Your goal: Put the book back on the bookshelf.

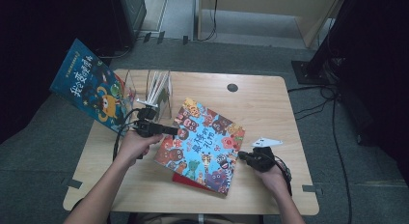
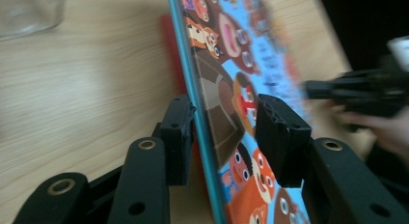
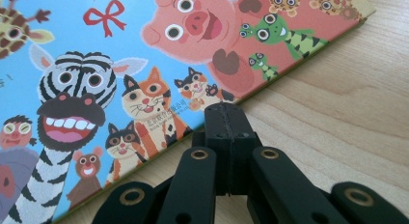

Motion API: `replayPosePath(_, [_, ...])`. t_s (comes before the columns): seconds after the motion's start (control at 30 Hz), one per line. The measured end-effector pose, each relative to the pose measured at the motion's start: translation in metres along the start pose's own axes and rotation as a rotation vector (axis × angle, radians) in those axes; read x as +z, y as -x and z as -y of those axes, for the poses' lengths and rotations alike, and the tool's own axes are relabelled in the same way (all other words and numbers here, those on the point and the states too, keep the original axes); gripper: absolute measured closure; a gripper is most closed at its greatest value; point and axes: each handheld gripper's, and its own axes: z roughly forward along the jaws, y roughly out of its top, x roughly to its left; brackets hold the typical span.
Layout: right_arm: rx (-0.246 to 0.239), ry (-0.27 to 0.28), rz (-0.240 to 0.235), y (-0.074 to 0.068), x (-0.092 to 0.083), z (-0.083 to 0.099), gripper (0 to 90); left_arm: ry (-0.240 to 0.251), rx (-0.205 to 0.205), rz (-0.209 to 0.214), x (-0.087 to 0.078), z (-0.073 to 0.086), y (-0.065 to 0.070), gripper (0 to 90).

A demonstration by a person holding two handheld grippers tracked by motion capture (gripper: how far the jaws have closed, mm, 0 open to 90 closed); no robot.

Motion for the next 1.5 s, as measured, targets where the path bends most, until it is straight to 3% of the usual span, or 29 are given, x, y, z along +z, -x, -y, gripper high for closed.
replayPosePath(0.13, [-0.001, 0.005, -0.002, -0.001, 0.002, -0.001, 90.0, -0.111, -0.002, 0.038, 0.004, -0.009, 0.014, 61.1])
replayPosePath(0.3, [-0.014, 0.013, -0.013, -0.003, 0.005, -0.002, 90.0, -0.156, -0.026, 0.08, 0.011, -0.019, 0.021, 65.1])
replayPosePath(0.37, [-0.024, 0.012, -0.021, -0.006, 0.007, -0.003, 90.0, -0.211, -0.001, 0.07, 0.019, -0.023, 0.032, 65.6])
replayPosePath(0.57, [-0.056, 0.013, -0.03, -0.011, 0.011, -0.005, 90.0, -0.24, 0.02, 0.069, 0.017, -0.035, 0.041, 68.9])
replayPosePath(0.8, [-0.101, 0.012, -0.041, -0.012, 0.013, -0.007, 79.3, -0.267, -0.002, 0.131, 0.012, -0.046, 0.043, 75.8])
replayPosePath(1.07, [-0.146, 0.012, -0.058, -0.015, 0.013, -0.009, 70.6, -0.333, -0.038, 0.106, 0.012, -0.065, 0.051, 78.4])
replayPosePath(1.37, [-0.185, 0.03, -0.066, -0.018, 0.009, -0.01, 69.4, -0.365, -0.028, 0.064, 0.01, -0.086, 0.071, 81.2])
replayPosePath(1.5, [-0.179, 0.041, -0.06, -0.016, 0.005, -0.01, 69.0, -0.381, 0.04, 0.017, 0.003, -0.095, 0.088, 81.4])
